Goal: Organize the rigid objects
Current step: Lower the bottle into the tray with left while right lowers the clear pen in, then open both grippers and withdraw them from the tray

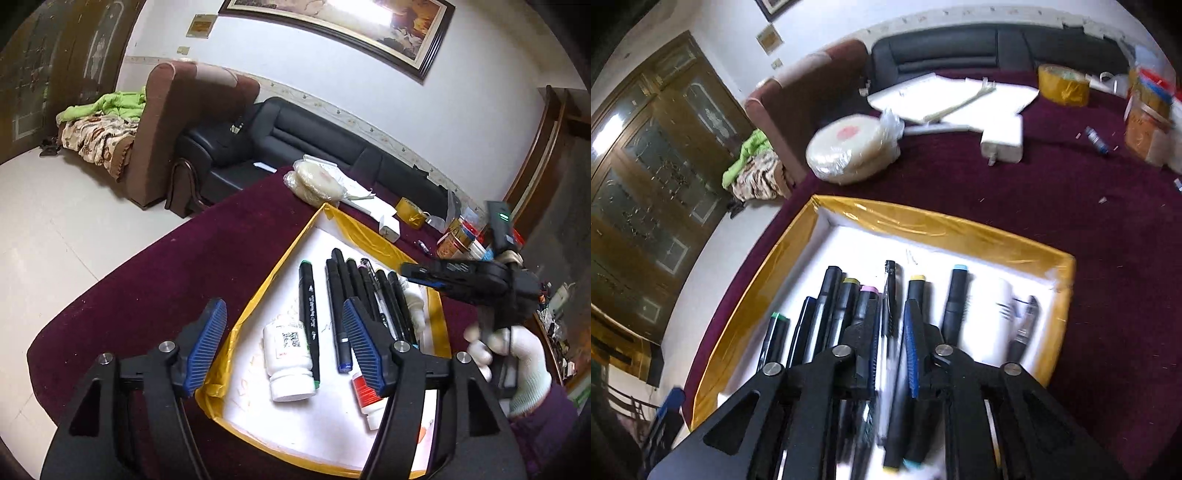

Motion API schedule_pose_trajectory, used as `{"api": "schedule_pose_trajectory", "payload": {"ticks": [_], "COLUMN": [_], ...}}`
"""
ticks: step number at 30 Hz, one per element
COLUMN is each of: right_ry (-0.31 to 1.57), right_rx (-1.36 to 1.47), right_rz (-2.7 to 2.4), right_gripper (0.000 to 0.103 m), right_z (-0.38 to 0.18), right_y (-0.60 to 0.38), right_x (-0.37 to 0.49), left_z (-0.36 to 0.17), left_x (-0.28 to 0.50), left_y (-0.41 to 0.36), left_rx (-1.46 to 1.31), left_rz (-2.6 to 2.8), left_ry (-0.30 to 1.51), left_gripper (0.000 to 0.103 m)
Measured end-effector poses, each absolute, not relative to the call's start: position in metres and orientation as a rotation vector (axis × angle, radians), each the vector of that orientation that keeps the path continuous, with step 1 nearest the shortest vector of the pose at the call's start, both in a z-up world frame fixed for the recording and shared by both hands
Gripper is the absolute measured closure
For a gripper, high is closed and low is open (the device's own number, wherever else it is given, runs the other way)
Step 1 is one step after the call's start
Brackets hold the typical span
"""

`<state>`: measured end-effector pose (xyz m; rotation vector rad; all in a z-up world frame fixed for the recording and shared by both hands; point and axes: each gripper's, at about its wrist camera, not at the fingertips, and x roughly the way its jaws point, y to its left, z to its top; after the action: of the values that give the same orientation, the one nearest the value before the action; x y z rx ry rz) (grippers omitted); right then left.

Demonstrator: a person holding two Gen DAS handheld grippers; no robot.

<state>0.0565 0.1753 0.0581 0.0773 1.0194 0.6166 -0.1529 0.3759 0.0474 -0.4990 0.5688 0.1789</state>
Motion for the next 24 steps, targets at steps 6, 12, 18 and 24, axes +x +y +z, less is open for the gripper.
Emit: {"api": "schedule_pose_trajectory", "payload": {"ticks": [6, 12, 18, 24], "right_ry": [0.778, 0.342, 0.278, 0.350], "right_rx": [0.006, -0.080, -0.091, -0.051], "right_rz": [0.537, 0.266, 0.198, 0.245], "right_gripper": [0.076, 0.002, 0.001, 0.001], "right_z": [0.097, 0.126, 0.106, 0.080], "right_y": [0.115, 0.057, 0.031, 0.013], "right_x": [0.005, -0.078, -0.091, -0.096], "left_z": [0.072, 0.117, 0.113, 0.110], "left_x": [-0.164, -0.207, -0.184, -0.167], "left_y": [0.348, 0.282, 0.224, 0.192], "left_rx": [-0.386, -0.184, -0.107, -0.023], "left_rz": [0.268, 0.459, 0.257, 0.367], "left_ry": [0.475, 0.200, 0.333, 0.401], "left_gripper": [0.033, 0.001, 0.000, 0.000]}}
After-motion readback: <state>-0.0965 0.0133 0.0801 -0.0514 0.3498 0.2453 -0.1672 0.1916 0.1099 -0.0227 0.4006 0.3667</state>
